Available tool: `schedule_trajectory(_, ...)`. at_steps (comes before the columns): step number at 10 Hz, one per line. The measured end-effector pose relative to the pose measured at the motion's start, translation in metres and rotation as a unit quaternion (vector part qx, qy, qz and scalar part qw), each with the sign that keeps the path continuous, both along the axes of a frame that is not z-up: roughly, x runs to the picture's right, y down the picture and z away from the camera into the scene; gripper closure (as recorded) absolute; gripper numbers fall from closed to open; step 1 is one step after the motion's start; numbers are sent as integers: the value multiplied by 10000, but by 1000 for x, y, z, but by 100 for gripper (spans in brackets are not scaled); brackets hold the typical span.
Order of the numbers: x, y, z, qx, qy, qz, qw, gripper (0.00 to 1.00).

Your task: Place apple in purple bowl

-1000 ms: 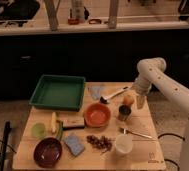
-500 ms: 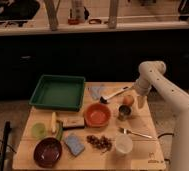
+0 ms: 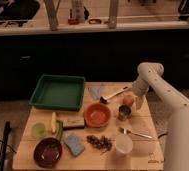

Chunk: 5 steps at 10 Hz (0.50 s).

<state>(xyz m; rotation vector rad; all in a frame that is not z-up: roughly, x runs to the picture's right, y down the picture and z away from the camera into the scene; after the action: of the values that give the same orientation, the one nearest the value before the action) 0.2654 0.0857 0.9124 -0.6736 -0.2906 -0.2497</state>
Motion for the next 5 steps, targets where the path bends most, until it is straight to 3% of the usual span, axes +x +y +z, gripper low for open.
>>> schedule_trajectory(5, -7, 11, 2, -87, -239, 39, 9997, 68)
